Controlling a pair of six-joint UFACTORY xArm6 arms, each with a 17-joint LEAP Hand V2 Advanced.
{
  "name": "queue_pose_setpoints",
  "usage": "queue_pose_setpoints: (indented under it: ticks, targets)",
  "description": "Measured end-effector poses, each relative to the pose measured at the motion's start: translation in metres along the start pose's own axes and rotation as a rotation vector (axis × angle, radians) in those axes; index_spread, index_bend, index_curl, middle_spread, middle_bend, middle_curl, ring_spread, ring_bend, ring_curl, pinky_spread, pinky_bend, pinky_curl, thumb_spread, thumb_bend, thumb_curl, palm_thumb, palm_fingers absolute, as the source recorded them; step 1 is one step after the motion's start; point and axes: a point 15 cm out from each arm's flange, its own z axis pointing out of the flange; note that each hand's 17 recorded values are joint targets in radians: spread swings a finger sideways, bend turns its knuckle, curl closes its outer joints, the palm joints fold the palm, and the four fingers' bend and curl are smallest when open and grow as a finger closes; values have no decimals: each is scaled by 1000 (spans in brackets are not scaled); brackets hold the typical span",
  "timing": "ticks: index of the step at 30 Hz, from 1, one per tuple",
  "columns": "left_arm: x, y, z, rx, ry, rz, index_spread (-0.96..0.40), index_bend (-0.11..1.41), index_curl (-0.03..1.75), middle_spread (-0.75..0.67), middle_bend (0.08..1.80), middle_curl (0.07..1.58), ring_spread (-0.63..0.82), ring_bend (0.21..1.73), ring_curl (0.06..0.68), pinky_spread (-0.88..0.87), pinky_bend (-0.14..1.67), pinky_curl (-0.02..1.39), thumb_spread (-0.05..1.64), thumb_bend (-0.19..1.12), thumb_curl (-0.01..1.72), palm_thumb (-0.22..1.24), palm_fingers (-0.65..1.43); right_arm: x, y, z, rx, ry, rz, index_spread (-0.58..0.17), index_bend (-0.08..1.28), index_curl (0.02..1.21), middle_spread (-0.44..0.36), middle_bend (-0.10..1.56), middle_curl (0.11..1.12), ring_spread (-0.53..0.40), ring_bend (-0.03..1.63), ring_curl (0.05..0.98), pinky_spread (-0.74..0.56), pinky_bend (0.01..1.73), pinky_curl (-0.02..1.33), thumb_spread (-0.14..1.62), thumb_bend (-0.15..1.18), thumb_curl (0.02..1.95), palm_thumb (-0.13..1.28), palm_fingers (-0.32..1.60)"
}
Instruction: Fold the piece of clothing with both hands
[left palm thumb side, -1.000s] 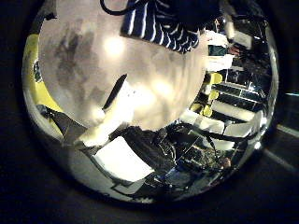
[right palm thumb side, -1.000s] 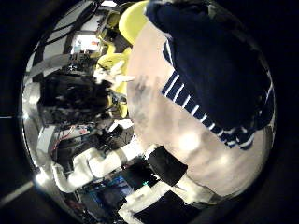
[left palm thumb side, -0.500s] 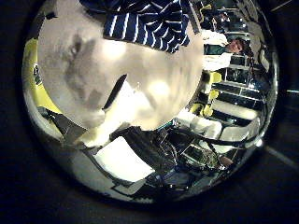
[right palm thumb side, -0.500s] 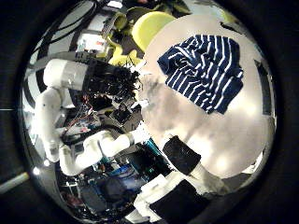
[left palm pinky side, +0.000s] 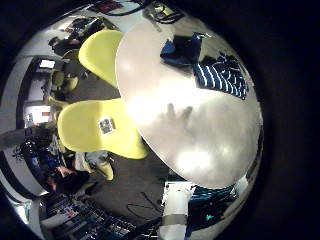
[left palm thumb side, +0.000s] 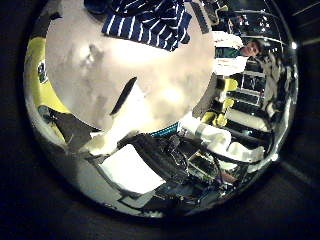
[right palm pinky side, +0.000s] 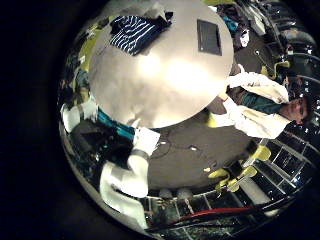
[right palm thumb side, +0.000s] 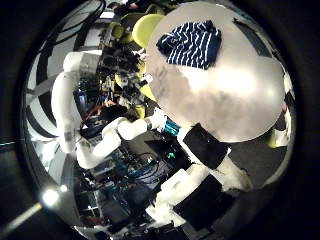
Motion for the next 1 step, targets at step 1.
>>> queue_pose_setpoints:
  ticks: [1]
  targets:
    - [-3, 3, 0, -7, -14, -1, -106, 187, 457, 44, 190, 375, 63, 658, 194, 107, 299, 363, 1229, -17, 322, 394, 349, -1, 7, 8, 5, -1, 5, -418, 188, 338, -140, 309, 370, 95, 704, 253, 455, 572, 335, 1330, -7, 395, 655, 246]
